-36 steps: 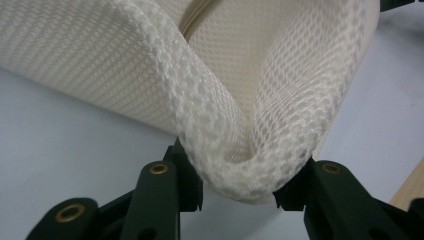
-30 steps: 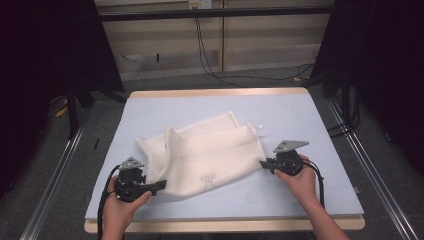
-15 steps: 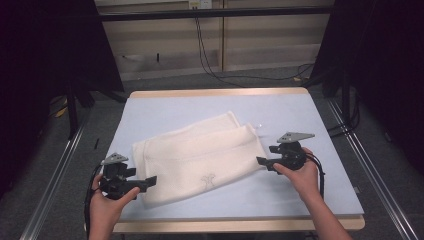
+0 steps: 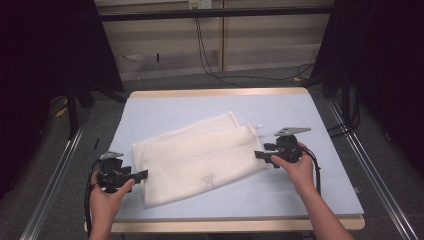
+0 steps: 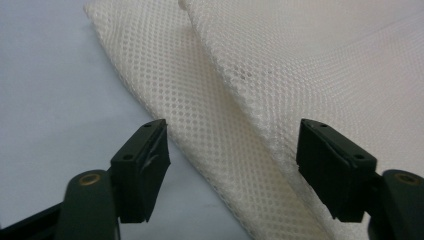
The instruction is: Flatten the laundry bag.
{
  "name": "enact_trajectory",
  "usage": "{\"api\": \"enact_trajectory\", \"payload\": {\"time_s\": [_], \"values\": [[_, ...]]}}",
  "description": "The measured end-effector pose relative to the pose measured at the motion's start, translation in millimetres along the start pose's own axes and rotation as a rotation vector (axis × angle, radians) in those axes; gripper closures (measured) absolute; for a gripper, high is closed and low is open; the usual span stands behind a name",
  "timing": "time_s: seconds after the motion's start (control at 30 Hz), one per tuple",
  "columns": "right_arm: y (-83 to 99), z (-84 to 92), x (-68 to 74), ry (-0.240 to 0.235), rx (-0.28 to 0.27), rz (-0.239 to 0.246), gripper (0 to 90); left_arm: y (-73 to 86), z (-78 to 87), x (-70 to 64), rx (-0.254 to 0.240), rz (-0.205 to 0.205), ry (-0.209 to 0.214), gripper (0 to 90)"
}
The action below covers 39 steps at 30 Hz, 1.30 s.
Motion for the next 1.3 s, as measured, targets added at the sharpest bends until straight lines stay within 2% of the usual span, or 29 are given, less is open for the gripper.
{"api": "enact_trajectory", "payload": {"time_s": [0.07, 0.13, 0.2, 0.27, 0.33, 0.4, 0.47, 0.5, 0.53, 0.57, 0.63, 0.67, 0.73, 0.77, 0.87, 0.93, 1.07, 1.2, 1.3], "values": [[1.4, -4.6, 4.4, 0.007, 0.027, 0.018, 55.0, 2.4, -3.0, 2.8, 0.002, 0.046, 0.003, 30.9], [3.6, -8.5, 4.0, 0.009, 0.048, -0.008, 54.0, 4.2, -4.0, 6.0, 0.008, 0.06, 0.006, 28.4], [4.3, -12.8, 4.5, -0.017, 0.046, -0.038, 46.8, 5.7, -6.1, 6.4, 0.017, 0.072, 0.005, 28.0], [4.6, -18.3, 7.0, -0.038, 0.056, -0.041, 45.0, 6.3, -8.9, 4.5, 0.028, 0.056, 0.004, 27.6], [4.8, -22.7, 8.3, -0.039, 0.076, -0.038, 42.9, 7.4, -13.0, 0.6, 0.042, 0.043, 0.012, 27.0], [4.2, -25.4, 8.0, -0.031, 0.088, -0.029, 48.8, 9.6, -17.9, -2.3, 0.07, 0.023, 0.007, 28.5], [2.9, -26.6, 8.4, -0.024, 0.093, -0.031, 57.4, 9.0, -19.1, -3.6, 0.068, 0.018, -0.008, 28.6], [2.4, -26.4, 8.1, -0.013, 0.094, -0.02, 68.0, 8.8, -19.6, -4.6, 0.069, 0.019, -0.01, 30.2], [2.3, -25.8, 8.2, -0.021, 0.1, -0.02, 75.7, 8.8, -19.3, -5.3, 0.07, 0.012, -0.01, 32.7], [2.7, -25.9, 9.2, -0.038, 0.103, -0.035, 79.9, 8.6, -19.8, -7.6, 0.071, 0.008, 0.0, 38.8], [2.5, -24.6, 10.1, -0.021, 0.104, -0.007, 82.9, 8.2, -21.6, -11.9, 0.071, -0.011, -0.005, 49.2], [2.1, -24.2, 10.2, -0.023, 0.1, -0.001, 83.7, 6.9, -21.8, -12.6, 0.066, -0.033, -0.012, 55.6], [0.1, -21.1, 9.6, -0.012, 0.077, -0.003, 84.7, 3.0, -22.0, -15.6, 0.037, -0.013, 0.021, 71.1], [-1.2, -19.1, 7.9, -0.001, 0.066, 0.006, 84.9, 1.5, -22.7, -16.5, 0.037, -0.019, 0.027, 73.8], [-3.0, -15.0, 3.4, 0.019, 0.053, 0.013, 85.1, -4.3, -28.7, -20.2, 0.028, -0.031, 0.037, 76.9], [-3.8, -13.1, -0.1, 0.037, 0.045, 0.017, 85.2, -10.7, -34.1, -20.9, 0.014, -0.041, 0.029, 77.8], [-6.2, -8.6, -7.6, 0.067, 0.013, 0.005, 85.1, -25.5, -47.8, -21.4, -0.002, -0.057, 0.029, 78.1], [-9.7, -9.7, -20.0, 0.085, -0.001, 0.0, 85.0, -38.7, -62.6, -22.9, -0.014, -0.05, 0.031, 78.1], [-13.6, -11.0, -29.8, 0.117, -0.011, -0.004, 85.0, -47.0, -70.9, -23.0, -0.016, -0.054, 0.034, 78.1]]}}
Point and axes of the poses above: each handheld gripper's, and its own axes: z roughly backward along the jaws, y roughly out of its underside, x roughly to its left, the point moved 4 cm from there along -z, roughly forward along the jaws, and after that the axes turned 4 degrees about -x, right-handed, at the moved point
